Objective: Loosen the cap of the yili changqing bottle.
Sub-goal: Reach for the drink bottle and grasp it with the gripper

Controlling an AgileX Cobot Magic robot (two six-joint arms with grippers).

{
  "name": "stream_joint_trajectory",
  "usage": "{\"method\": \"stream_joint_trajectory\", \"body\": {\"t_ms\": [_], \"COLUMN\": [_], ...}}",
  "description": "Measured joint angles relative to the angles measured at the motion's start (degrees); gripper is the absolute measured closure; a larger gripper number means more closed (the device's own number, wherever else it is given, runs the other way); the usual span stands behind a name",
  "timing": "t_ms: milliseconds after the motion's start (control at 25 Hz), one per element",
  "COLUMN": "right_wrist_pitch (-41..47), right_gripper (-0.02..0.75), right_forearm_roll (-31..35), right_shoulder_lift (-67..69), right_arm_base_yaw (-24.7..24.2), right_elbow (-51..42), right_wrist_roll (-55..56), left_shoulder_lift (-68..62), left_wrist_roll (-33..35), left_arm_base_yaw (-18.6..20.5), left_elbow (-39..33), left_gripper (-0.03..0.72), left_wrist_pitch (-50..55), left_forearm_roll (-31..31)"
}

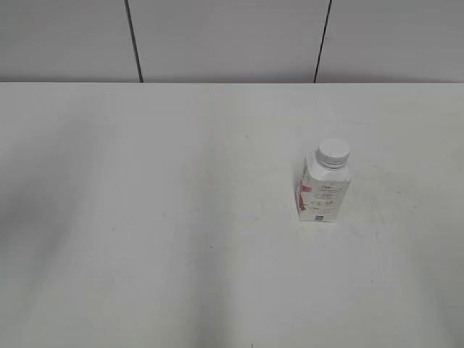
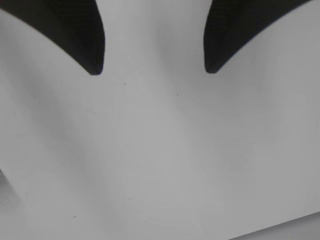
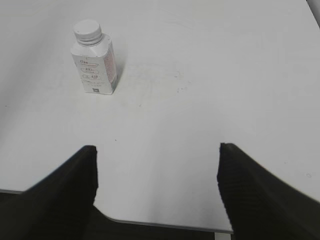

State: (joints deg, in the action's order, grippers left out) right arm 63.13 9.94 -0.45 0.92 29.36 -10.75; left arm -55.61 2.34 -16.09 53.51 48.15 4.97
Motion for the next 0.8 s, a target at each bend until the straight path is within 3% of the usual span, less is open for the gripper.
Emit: {"method": "stream_joint_trajectory", "body": {"t_ms": [320,480,640,800], "right_wrist_pitch": [0.0,0.0,0.0,0.0], "right_gripper": [0.151,0.151,0.151,0.151], "right_forearm_roll": [0.0,0.0,0.0,0.0], "right_shoulder_lift": [0.0,0.0,0.0,0.0], "right_arm_base_yaw": [0.0,0.0,0.0,0.0], "right_elbow": [0.0,0.0,0.0,0.0], "right_wrist_roll": [0.0,0.0,0.0,0.0], "left_shoulder_lift": [-11.03,-14.3,-15.9,-17.65], "left_wrist_roll": [0.7,4.61,11.9,20.76], "left_arm_base_yaw": [0.0,0.0,0.0,-0.07], "left_elbow": [6.12,6.73,3.8,-2.72], "left_gripper": [0.302,0.319,0.322,0.322], "left_wrist_pitch": [-0.25,-3.37,-15.87,-29.44], "left_forearm_roll": [-0.31,-2.54,-10.3,-21.94]}}
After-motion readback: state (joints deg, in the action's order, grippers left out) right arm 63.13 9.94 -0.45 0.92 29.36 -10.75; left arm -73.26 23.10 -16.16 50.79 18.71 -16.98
